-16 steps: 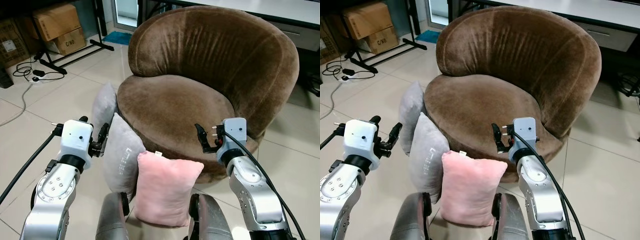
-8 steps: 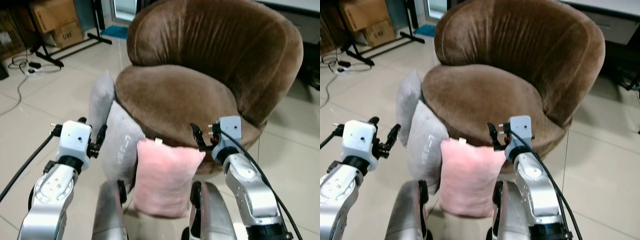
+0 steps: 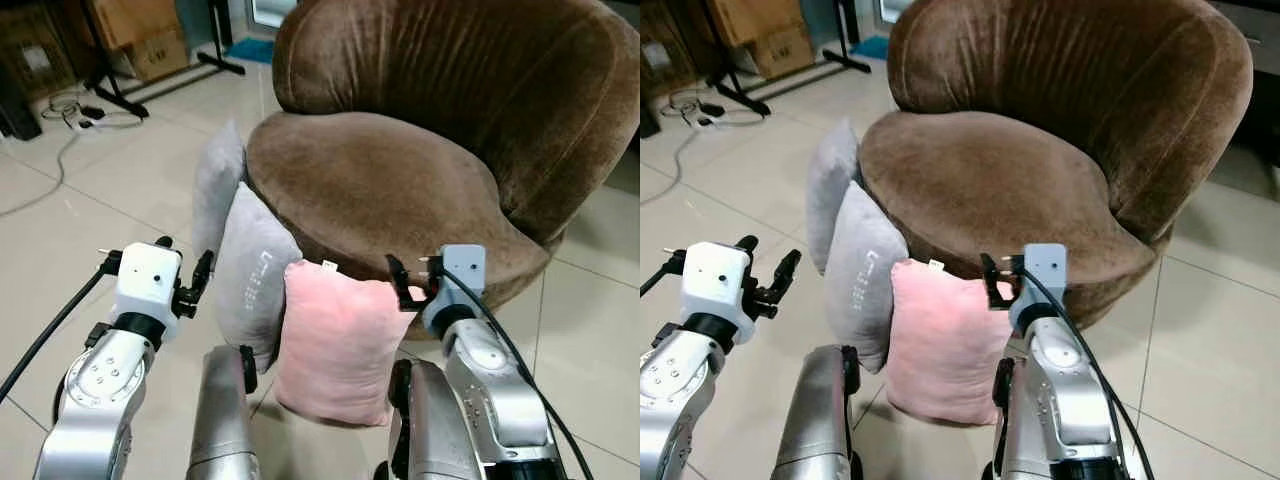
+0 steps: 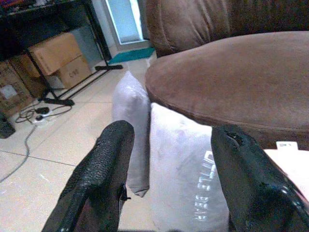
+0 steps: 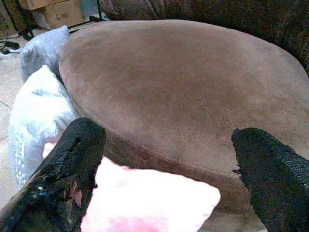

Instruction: Move the pillow to the sofa from floor

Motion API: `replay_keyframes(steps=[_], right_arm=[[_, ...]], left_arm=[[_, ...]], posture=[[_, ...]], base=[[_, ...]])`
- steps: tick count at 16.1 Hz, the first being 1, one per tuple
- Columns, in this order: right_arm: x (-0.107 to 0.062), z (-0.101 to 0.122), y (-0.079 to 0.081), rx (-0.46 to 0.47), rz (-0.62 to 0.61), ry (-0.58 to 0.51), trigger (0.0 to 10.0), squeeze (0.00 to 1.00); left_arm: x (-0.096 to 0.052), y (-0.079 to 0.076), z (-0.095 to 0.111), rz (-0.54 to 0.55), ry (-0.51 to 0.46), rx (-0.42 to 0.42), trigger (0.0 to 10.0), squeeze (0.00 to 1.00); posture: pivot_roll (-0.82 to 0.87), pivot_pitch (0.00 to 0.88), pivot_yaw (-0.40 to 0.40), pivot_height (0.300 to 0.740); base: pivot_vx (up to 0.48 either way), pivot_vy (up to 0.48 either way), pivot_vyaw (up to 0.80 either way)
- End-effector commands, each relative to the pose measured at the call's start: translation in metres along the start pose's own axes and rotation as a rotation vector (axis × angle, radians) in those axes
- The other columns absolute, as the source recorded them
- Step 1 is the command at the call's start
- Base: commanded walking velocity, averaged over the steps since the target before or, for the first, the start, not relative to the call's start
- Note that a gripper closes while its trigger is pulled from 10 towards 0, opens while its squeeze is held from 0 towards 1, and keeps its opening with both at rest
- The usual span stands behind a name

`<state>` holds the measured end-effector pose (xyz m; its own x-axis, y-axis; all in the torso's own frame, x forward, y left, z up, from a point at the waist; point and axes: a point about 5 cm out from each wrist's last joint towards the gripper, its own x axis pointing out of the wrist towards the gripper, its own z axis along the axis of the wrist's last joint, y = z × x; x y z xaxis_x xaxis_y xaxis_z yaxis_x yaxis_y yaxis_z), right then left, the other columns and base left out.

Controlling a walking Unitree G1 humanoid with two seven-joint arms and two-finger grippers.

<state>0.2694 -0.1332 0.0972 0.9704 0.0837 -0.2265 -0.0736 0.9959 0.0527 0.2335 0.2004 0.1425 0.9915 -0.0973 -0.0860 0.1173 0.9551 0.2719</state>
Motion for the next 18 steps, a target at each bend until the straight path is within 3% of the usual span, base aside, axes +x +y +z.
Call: replay_keyframes(steps=[1, 6, 10, 15, 16, 17, 18], right_arm=[[0.000, 0.006, -0.002, -0.024, -0.023, -0.028, 10.0, 0.00], [0.001, 0.008, -0.005, -0.071, -0.059, -0.034, 10.0, 0.00], [0.004, 0.008, -0.009, -0.042, -0.074, -0.024, 10.0, 0.00], [0.020, 0.004, 0.000, -0.049, 0.039, 0.025, 10.0, 0.00], [0.024, -0.007, 0.003, -0.097, 0.095, 0.085, 10.0, 0.59], [0.026, -0.012, 0.003, -0.101, 0.117, 0.113, 10.0, 1.00], [0.029, -0.015, 0.002, -0.107, 0.121, 0.129, 10.0, 1.00]], left_arm=[[0.002, -0.001, 0.003, -0.013, -0.013, -0.003, 10.0, 0.00], [0.003, -0.001, 0.003, -0.015, -0.014, -0.003, 10.0, 0.00], [0.003, -0.001, 0.002, -0.003, -0.007, 0.015, 10.0, 0.00], [0.000, -0.004, -0.002, -0.052, 0.019, 0.016, 10.0, 0.00], [-0.003, -0.008, -0.005, -0.108, 0.039, 0.007, 10.0, 0.00], [-0.005, -0.011, -0.006, -0.132, 0.051, 0.006, 10.0, 0.00], [-0.007, -0.012, -0.008, -0.148, 0.060, 0.012, 10.0, 0.00]], posture=[[0.08, 0.000, -0.008, 0.470], [0.09, 0.000, -0.008, 0.470], [0.09, 0.000, -0.012, 0.470], [0.09, 0.000, -0.016, 0.470], [0.10, 0.000, -0.019, 0.470], [0.10, 0.000, -0.017, 0.470], [0.10, 0.000, -0.015, 0.470]], base=[[0.307, 0.000, 0.00], [0.308, 0.000, 0.57], [0.154, 0.000, 0.00], [0.000, 0.000, 0.00], [0.000, 0.000, 0.00], [0.000, 0.000, 0.00], [0.000, 0.000, 0.00]])
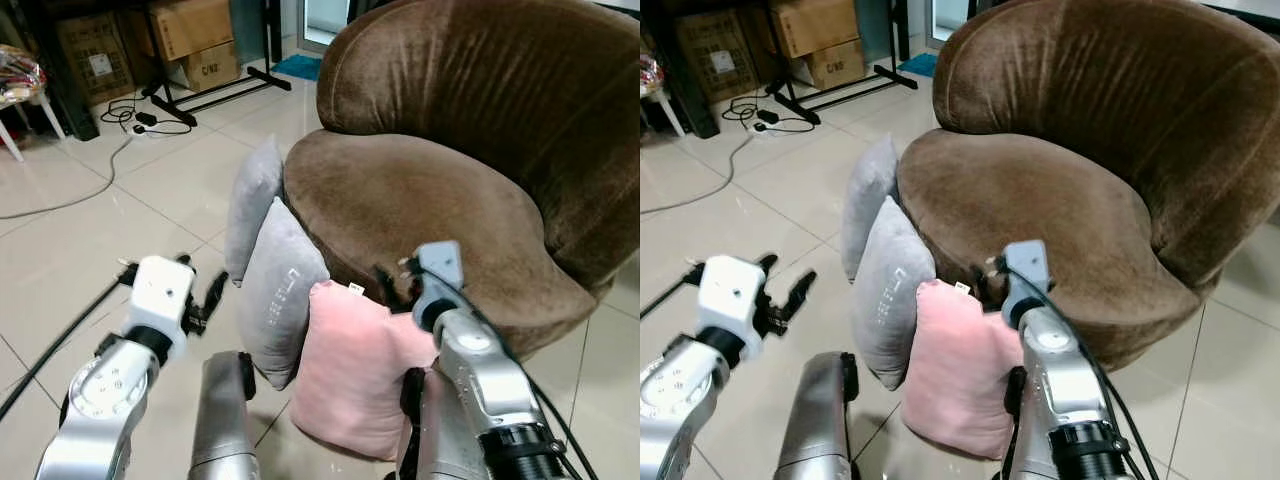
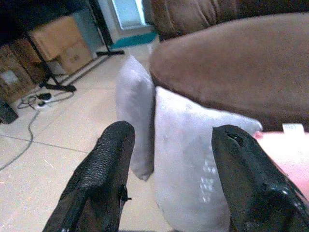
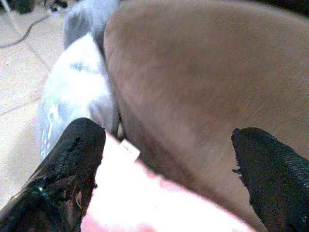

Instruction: Move the pillow to the sofa from floor

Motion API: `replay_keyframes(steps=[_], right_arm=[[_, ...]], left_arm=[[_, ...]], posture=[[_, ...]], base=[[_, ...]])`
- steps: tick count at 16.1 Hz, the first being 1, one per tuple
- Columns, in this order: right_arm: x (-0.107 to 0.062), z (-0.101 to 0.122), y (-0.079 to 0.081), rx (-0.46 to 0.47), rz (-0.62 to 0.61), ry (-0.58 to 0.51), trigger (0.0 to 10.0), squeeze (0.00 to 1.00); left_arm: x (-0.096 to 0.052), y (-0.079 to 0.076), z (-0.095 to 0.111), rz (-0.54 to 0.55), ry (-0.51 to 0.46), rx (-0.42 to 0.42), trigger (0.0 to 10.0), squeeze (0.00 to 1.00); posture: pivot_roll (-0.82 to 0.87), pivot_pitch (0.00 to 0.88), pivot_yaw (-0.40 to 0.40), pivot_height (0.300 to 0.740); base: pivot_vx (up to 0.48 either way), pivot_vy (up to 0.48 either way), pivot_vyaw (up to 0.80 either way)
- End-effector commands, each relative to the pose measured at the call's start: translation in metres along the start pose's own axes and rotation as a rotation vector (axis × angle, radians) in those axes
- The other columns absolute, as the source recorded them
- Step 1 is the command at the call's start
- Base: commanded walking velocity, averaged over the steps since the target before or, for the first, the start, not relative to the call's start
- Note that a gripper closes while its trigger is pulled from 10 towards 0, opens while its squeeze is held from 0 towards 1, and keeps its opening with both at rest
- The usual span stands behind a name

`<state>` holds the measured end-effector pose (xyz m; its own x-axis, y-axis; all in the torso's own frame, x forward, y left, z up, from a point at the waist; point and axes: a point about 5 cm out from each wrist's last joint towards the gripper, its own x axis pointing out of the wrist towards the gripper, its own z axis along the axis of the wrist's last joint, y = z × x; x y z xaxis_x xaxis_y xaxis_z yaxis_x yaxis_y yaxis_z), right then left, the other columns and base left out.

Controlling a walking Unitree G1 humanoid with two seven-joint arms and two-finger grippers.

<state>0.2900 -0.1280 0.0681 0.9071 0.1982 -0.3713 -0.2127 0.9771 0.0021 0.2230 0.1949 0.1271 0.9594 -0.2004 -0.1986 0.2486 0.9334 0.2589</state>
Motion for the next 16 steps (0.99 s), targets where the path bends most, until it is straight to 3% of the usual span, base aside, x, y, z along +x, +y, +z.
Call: replay_keyframes(steps=[1, 5, 8, 10, 16], right_arm=[[0.012, 0.002, 0.000, -0.015, 0.034, 0.009, 10.0, 1.00], [0.032, -0.020, -0.004, -0.049, 0.058, 0.122, 10.0, 1.00], [0.040, -0.037, -0.008, -0.165, 0.110, 0.247, 10.0, 1.00], [0.043, -0.039, -0.009, -0.178, 0.121, 0.276, 10.0, 1.00], [0.049, -0.040, 0.010, -0.256, 0.135, 0.311, 10.0, 1.00]], left_arm=[[-0.003, -0.002, 0.003, -0.044, 0.003, 0.012, 10.0, 0.00], [-0.010, -0.006, -0.001, -0.168, 0.040, 0.018, 10.0, 0.00], [-0.018, -0.007, 0.005, -0.283, 0.040, 0.056, 10.0, 0.00], [-0.020, -0.007, 0.008, -0.320, 0.043, 0.065, 10.0, 0.00], [-0.032, -0.010, 0.021, -0.378, 0.040, 0.076, 10.0, 0.00]], posture=[[0.12, 0.000, -0.020, 0.470], [0.16, 0.000, -0.032, 0.470], [0.19, 0.065, -0.038, 0.470], [0.21, 0.095, -0.040, 0.470], [0.25, 0.157, -0.072, 0.470]], base=[[0.000, 0.000, 0.00], [0.000, 0.000, 0.00], [0.000, 0.000, 0.00], [0.000, 0.000, 0.00], [0.000, 0.000, 0.00]])
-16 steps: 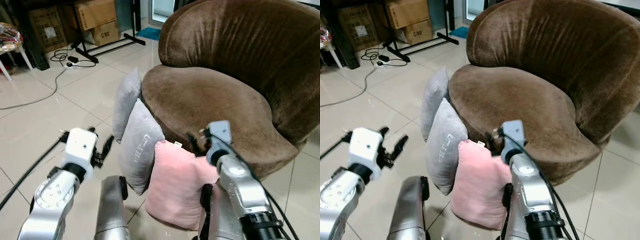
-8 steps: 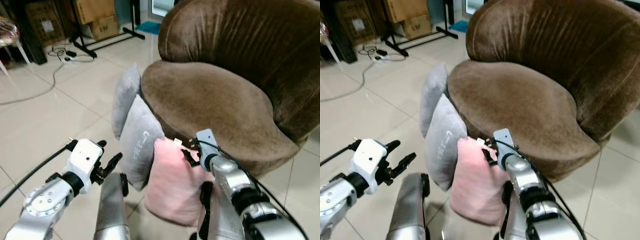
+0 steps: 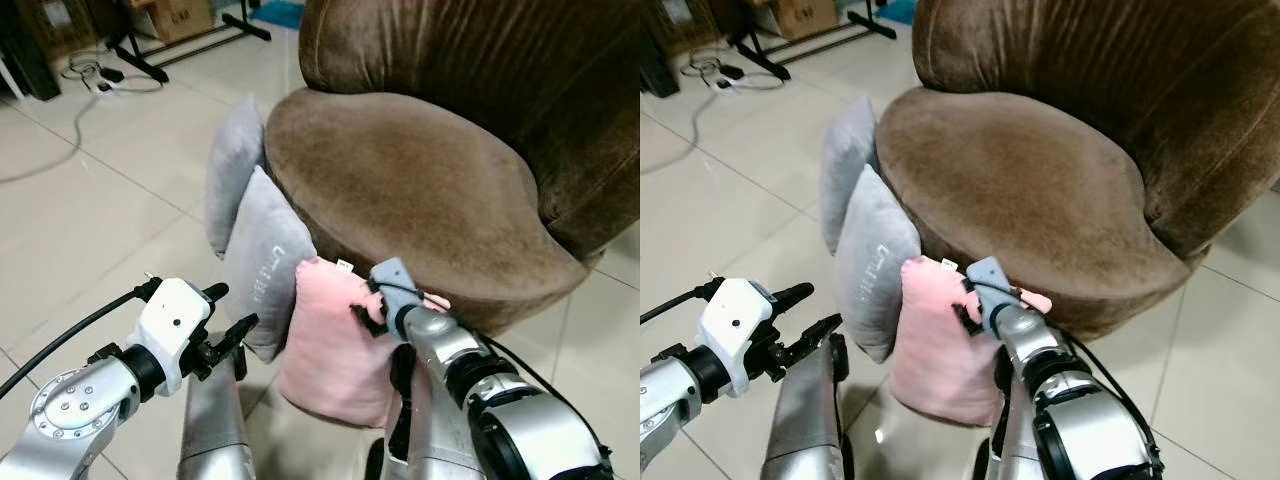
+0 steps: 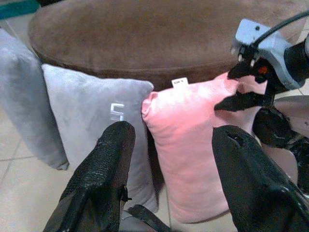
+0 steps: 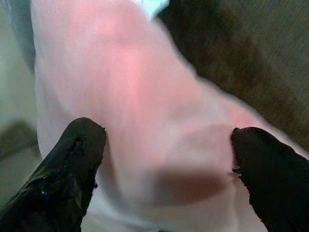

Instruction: Move the pillow to the sofa from floor

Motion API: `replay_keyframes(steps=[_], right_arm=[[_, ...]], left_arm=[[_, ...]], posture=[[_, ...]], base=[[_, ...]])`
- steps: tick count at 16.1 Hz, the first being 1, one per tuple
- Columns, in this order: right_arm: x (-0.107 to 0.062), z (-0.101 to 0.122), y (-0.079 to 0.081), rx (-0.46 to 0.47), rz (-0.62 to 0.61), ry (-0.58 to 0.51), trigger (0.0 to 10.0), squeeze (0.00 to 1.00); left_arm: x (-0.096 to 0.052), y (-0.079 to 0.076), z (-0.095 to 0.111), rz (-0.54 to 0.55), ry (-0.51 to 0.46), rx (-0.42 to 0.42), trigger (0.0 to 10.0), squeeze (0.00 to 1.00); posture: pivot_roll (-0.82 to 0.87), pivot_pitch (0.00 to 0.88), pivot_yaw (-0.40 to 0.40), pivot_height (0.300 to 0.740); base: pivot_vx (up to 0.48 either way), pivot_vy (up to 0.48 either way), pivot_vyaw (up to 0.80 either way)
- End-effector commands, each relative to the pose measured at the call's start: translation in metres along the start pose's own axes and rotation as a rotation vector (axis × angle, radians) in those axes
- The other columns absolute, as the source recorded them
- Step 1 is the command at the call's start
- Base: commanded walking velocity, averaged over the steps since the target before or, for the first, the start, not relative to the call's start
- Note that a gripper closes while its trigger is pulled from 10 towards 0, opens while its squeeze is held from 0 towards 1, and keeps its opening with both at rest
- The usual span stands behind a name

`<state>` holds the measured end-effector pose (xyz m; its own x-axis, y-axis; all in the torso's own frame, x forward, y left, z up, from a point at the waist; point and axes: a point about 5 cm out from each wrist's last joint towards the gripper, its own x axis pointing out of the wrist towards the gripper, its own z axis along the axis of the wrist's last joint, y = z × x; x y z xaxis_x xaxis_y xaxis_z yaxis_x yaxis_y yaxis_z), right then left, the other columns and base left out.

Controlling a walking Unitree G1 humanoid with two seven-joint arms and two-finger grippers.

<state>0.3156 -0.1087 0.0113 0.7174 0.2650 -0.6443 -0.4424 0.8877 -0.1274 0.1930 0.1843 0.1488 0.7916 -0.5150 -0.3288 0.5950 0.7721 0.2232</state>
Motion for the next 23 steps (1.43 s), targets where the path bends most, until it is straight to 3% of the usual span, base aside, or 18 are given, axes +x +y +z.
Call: replay_keyframes(steps=[1, 5, 9, 10, 11, 12, 16, 23], right_arm=[[0.001, 0.002, 0.002, -0.011, -0.004, 0.010, 10.0, 0.00], [0.005, 0.005, 0.022, -0.075, 0.004, 0.012, 10.0, 0.00], [0.006, 0.010, 0.034, -0.071, -0.009, -0.049, 10.0, 0.00], [0.006, 0.011, 0.035, -0.071, -0.014, -0.059, 8.8, 0.00], [0.006, 0.012, 0.036, -0.036, -0.029, -0.085, 0.9, 0.00], [0.006, 0.011, 0.036, -0.050, -0.038, -0.087, 0.0, 0.00], [0.005, 0.007, 0.034, -0.079, -0.081, -0.071, 0.0, 0.00], [0.006, 0.004, 0.043, -0.106, -0.079, -0.065, 0.0, 0.00]], left_arm=[[-0.004, 0.000, 0.003, 0.003, 0.000, 0.005, 10.0, 0.00], [-0.017, -0.010, 0.010, -0.016, 0.018, 0.002, 10.0, 0.00], [-0.036, -0.010, 0.007, 0.011, 0.077, 0.008, 10.0, 0.00], [-0.038, -0.010, 0.007, 0.014, 0.083, 0.009, 10.0, 0.00], [-0.041, -0.010, 0.006, 0.017, 0.095, 0.006, 10.0, 0.00], [-0.042, -0.010, 0.005, 0.018, 0.100, 0.005, 10.0, 0.00], [-0.038, -0.007, 0.008, 0.036, 0.090, 0.008, 10.0, 0.00], [-0.041, -0.005, 0.008, 0.026, 0.103, 0.012, 10.0, 0.00]], posture=[[0.26, 0.160, -0.095, 0.470], [0.32, 0.179, -0.143, 0.470], [0.34, 0.190, -0.124, 0.470], [0.34, 0.189, -0.121, 0.470], [0.33, 0.189, -0.115, 0.470], [0.33, 0.189, -0.116, 0.470], [0.33, 0.189, -0.116, 0.470], [0.34, 0.188, -0.110, 0.470]], base=[[0.000, 0.000, 0.00], [0.000, 0.000, 0.00], [0.000, 0.000, 0.00], [0.000, 0.000, 0.00], [0.000, 0.000, 0.00], [0.000, 0.000, 0.00], [0.000, 0.000, 0.00], [0.000, 0.000, 0.00]])
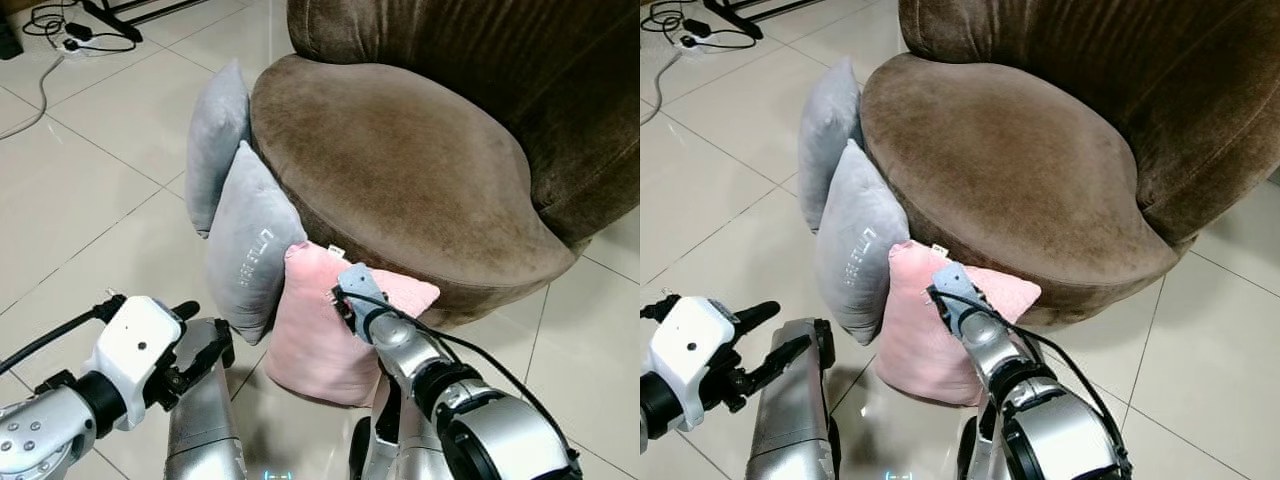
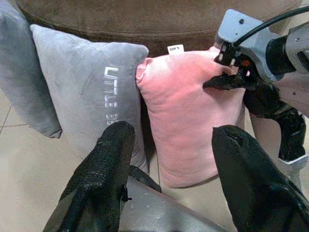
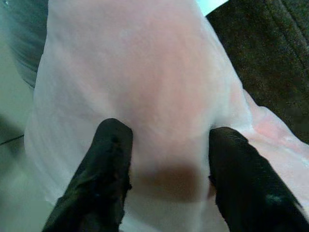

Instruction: Move the pillow to the sofa from floor

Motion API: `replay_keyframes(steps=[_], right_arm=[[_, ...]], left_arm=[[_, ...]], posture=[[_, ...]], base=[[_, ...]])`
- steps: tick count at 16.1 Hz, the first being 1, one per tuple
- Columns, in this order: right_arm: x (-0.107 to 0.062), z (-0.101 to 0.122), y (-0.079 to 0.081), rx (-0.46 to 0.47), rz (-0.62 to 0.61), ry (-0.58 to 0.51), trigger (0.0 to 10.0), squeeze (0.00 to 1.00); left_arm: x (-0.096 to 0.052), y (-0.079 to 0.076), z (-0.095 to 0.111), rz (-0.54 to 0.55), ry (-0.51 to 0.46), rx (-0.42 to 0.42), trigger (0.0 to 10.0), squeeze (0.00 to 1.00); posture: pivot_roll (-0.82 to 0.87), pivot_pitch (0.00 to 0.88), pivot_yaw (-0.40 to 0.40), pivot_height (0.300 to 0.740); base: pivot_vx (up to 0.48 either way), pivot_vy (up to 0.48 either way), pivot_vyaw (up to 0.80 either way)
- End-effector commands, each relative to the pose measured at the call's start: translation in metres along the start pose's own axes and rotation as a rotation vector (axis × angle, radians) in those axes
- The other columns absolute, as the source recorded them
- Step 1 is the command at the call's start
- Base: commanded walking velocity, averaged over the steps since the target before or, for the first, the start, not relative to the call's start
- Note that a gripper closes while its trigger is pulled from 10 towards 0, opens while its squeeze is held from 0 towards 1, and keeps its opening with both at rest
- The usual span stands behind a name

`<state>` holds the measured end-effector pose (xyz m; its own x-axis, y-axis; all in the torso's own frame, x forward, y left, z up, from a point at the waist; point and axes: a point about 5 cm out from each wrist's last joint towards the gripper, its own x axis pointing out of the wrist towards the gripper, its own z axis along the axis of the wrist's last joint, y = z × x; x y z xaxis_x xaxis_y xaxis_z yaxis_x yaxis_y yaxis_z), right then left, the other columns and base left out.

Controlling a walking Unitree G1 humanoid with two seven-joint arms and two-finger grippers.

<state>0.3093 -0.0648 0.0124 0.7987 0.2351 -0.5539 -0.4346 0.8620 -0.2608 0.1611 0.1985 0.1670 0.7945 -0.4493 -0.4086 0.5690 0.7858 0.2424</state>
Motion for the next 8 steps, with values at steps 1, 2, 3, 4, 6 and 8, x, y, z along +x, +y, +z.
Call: replay_keyframes(steps=[1, 2, 3, 4, 6, 8], right_arm=[[-0.0014, -0.0093, 0.0028, 0.003, 0.003, 0.031, 0.0, 0.00], [-0.0014, -0.0093, 0.0036, 0.003, 0.004, 0.031, 0.0, 0.00], [-0.0014, -0.0094, 0.0046, -0.001, 0.006, 0.031, 0.0, 0.00], [-0.0015, -0.0096, 0.0060, -0.005, 0.008, 0.033, 0.0, 0.00], [-0.0015, -0.0096, 0.0070, -0.006, 0.012, 0.033, 0.0, 0.00], [-0.0016, -0.0096, 0.0078, -0.005, 0.017, 0.033, 0.0, 0.00]], left_arm=[[-0.0024, -0.0009, 0.0009, -0.008, 0.005, 0.006, 10.0, 0.00], [-0.0027, -0.0011, 0.0009, -0.008, 0.006, 0.006, 10.0, 0.00], [-0.0030, -0.0012, 0.0009, -0.008, 0.007, 0.006, 10.0, 0.00], [-0.0032, -0.0011, 0.0010, -0.008, 0.007, 0.005, 10.0, 0.00], [-0.0037, -0.0009, 0.0010, -0.009, 0.009, 0.004, 10.0, 0.00], [-0.0045, -0.0015, 0.0009, -0.015, 0.012, 0.001, 10.0, 0.00]], posture=[[0.34, 0.188, -0.110, 0.470], [0.35, 0.189, -0.111, 0.470], [0.35, 0.189, -0.111, 0.470], [0.35, 0.189, -0.111, 0.470], [0.35, 0.190, -0.113, 0.470], [0.35, 0.188, -0.113, 0.470]], base=[[0.000, 0.000, 0.00], [0.000, 0.000, 0.00], [0.000, 0.000, 0.00], [0.000, 0.000, 0.00], [0.000, 0.000, 0.00], [0.000, 0.000, 0.00]])
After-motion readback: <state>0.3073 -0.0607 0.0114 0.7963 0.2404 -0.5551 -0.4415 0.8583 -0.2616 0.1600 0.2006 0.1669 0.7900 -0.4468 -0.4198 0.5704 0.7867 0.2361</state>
